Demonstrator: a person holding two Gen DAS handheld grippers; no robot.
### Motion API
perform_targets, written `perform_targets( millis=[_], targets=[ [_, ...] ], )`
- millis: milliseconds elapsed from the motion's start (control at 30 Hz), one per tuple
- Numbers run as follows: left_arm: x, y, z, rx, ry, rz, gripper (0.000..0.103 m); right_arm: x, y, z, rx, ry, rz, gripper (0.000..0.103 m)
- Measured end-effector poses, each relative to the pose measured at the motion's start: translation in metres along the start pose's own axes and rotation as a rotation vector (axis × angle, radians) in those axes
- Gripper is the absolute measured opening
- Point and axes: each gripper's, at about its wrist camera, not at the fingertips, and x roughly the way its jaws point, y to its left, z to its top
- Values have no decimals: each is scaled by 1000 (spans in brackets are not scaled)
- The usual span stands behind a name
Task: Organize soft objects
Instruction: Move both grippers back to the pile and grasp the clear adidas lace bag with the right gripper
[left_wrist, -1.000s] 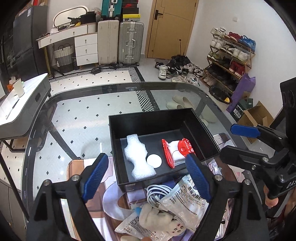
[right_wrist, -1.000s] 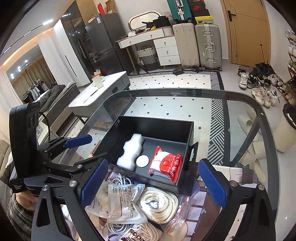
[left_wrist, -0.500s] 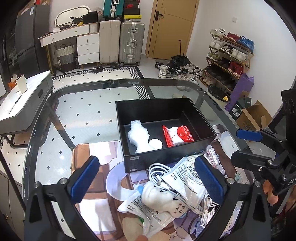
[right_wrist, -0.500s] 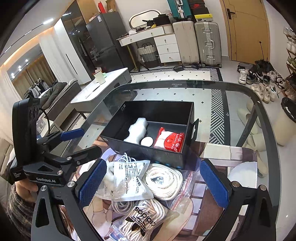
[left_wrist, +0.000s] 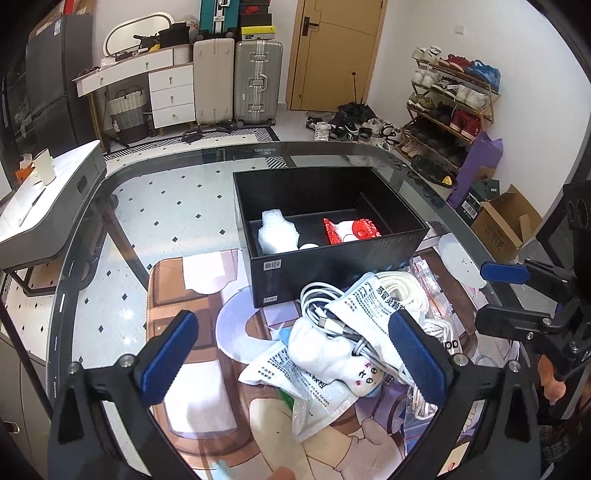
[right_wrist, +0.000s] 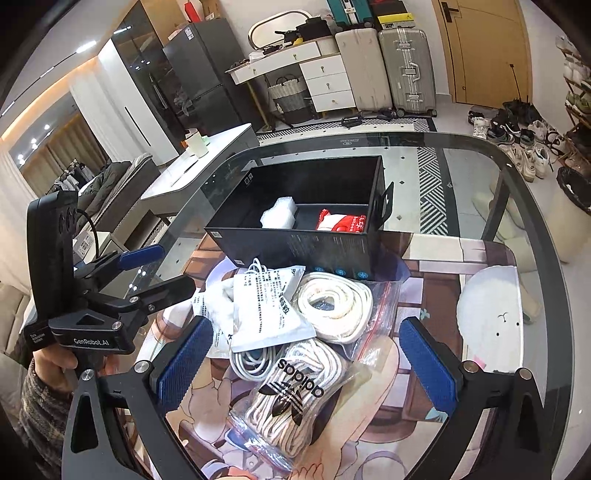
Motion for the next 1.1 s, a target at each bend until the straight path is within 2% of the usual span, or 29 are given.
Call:
perform_targets(
  millis=[600, 767, 933, 1000, 1100],
  targets=[
    [-3, 10, -17, -31, 16, 9, 103, 26, 10, -58, 38, 89, 7, 102],
    [-5, 11, -15, -51, 17, -2, 103, 37, 15, -67, 25, 115, -11, 102],
    [-7, 2, -10, -18, 16, -17, 103, 47, 23, -69, 8, 123, -36, 102],
    [-7, -3, -8, 14, 18, -38, 103, 49, 26, -66, 1, 125, -55, 98],
    [-9, -11, -5, 81, 16, -55, 103, 52, 30, -63, -25, 127, -113, 85]
  ],
)
